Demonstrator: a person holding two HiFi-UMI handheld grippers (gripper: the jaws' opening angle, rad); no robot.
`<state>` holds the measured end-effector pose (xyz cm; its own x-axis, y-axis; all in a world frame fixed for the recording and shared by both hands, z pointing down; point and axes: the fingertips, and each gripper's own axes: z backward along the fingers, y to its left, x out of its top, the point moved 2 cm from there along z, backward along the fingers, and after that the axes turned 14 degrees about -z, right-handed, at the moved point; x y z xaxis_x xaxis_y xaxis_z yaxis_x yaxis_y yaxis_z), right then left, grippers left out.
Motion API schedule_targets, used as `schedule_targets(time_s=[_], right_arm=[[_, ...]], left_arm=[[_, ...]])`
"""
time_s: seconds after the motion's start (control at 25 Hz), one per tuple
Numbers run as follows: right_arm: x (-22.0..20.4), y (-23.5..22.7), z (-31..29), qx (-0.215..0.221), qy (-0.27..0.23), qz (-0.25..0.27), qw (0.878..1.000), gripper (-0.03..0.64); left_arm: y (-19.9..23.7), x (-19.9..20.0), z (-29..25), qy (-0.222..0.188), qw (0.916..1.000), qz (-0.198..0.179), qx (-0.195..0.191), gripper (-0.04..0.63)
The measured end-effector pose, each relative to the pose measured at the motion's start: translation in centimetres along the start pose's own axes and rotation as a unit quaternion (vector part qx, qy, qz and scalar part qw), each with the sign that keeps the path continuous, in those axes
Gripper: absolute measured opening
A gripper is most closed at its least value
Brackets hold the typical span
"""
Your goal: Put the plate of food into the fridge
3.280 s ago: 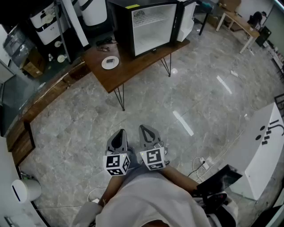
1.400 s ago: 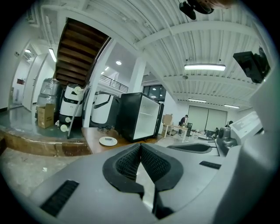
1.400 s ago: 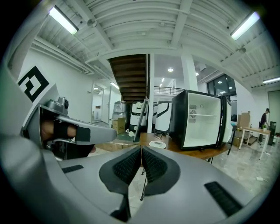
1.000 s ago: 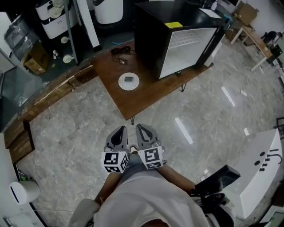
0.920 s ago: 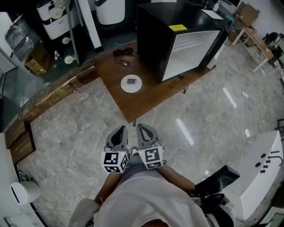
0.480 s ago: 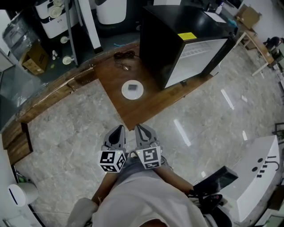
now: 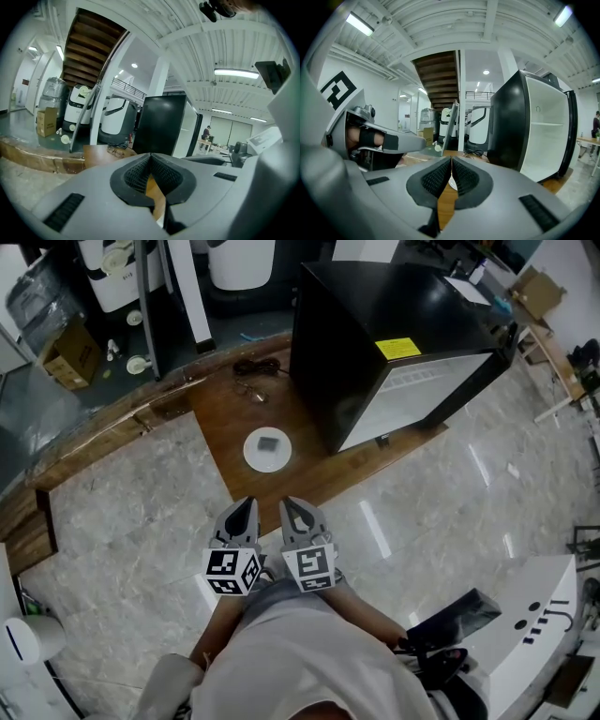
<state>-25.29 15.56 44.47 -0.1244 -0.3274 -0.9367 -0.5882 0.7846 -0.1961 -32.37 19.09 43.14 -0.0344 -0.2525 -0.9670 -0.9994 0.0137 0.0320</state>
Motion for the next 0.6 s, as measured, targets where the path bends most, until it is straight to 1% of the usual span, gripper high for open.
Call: schedule_targets(time_s=[0.12, 0.28, 0.4, 0.6], right_arm=[[1.1, -3.9, -2.0, 0.008, 0.008, 0.004, 1.0, 0.018], [2.2, -8.0, -4.6, 0.015, 0.019, 0.004, 1.0, 0.018], [1.9, -9.8, -6.2, 0.02, 0.031, -0.001, 0.999, 0.018], [1.3, -11.3, -9.1, 0.016, 0.055, -0.006, 0.998, 0.018]], left_arm=[[0.3, 0.8, -4.0, 0.003, 0.9997, 0.005, 0.023, 0.018], [0.4, 1.6, -8.3, 0.009, 0.9989, 0.002, 0.047, 0.018], [1.0, 1.4, -10.3, 0.016, 0.9981, 0.012, 0.059, 0.018], [2.9, 1.0, -12.4, 0.039, 0.9967, 0.015, 0.07, 0.018]])
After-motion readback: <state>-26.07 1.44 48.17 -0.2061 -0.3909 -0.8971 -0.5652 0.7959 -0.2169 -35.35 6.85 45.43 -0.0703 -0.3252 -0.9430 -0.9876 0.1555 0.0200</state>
